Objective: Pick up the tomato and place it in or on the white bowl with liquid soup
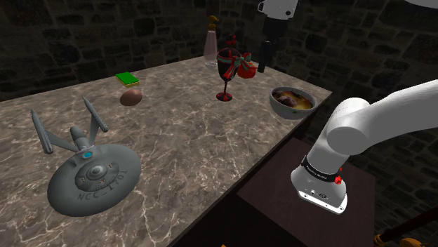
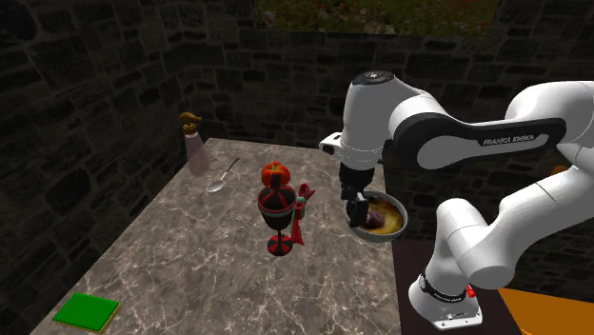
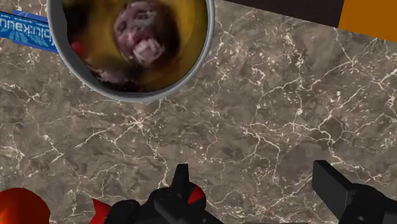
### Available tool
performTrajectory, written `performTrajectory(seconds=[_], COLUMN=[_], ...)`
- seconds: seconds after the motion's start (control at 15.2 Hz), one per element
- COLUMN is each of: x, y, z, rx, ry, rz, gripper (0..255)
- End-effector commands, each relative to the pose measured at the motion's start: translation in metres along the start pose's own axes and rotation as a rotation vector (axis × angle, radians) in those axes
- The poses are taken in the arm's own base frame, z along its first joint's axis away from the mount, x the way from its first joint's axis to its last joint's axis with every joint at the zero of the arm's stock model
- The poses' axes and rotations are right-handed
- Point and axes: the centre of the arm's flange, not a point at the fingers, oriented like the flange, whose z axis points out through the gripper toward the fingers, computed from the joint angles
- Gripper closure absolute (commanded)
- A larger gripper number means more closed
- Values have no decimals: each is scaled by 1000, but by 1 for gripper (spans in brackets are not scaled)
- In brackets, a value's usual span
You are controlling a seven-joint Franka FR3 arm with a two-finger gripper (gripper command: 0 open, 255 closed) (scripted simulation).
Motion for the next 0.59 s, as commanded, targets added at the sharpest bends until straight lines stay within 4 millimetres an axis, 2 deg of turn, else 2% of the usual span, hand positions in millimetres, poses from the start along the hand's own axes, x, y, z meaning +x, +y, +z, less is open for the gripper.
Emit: performTrajectory(seconds=[0.0, 0.53], x=[0, 55], y=[0, 29], z=[0, 71], rx=[0, -249], ry=[0, -48], rz=[0, -16], gripper=[0, 0])
